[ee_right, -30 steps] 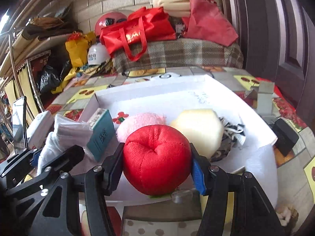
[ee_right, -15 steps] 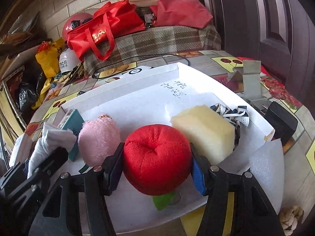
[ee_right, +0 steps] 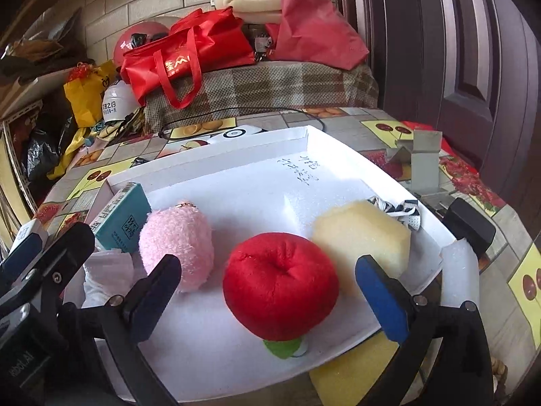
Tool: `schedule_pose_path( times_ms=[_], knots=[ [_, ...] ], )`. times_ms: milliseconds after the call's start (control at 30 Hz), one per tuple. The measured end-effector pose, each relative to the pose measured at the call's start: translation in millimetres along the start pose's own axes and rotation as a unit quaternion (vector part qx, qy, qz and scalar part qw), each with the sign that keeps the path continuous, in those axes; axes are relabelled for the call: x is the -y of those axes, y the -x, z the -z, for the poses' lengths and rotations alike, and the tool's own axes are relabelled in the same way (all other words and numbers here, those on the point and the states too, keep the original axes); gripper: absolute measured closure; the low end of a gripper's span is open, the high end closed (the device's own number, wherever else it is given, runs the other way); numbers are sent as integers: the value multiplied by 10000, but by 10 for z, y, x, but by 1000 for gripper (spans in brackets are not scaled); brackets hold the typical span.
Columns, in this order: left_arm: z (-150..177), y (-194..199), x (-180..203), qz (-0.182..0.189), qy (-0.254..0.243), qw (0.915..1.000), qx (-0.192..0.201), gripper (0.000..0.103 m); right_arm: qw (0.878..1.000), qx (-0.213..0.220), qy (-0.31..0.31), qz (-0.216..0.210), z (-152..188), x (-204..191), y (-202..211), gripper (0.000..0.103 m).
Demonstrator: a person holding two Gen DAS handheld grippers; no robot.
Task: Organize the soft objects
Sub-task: 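Lower the sock and red apple into the box and open both grippers, then grasp the yellow tissue packet with the left gripper while right grasps braided hair ties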
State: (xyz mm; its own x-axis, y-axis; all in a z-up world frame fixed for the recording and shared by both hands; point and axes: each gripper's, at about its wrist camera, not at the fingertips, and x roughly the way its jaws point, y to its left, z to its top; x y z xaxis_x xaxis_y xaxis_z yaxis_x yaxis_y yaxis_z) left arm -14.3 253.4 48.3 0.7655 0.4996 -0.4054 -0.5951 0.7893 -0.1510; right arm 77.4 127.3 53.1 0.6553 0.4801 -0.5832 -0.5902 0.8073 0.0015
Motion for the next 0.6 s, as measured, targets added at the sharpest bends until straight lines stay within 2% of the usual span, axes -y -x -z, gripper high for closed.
schedule_pose_path(
  times_ms=[133, 267, 467, 600],
  knots=[
    [18, 147, 37, -182, -77, 9990, 411, 0, 9996, 232, 157, 74, -7, -51, 68, 0],
    [35, 257, -46, -303, 115, 9972, 675, 0, 9985, 530, 107, 84, 5, -39, 173, 0],
    [57, 282, -337, -333, 816, 9945, 570, 0, 9944, 948, 332, 335, 95, -144, 409, 0],
    [90, 253, -486, -293, 1215, 9915, 364, 0, 9935, 953, 512, 360, 169, -209, 515, 0]
  ],
)
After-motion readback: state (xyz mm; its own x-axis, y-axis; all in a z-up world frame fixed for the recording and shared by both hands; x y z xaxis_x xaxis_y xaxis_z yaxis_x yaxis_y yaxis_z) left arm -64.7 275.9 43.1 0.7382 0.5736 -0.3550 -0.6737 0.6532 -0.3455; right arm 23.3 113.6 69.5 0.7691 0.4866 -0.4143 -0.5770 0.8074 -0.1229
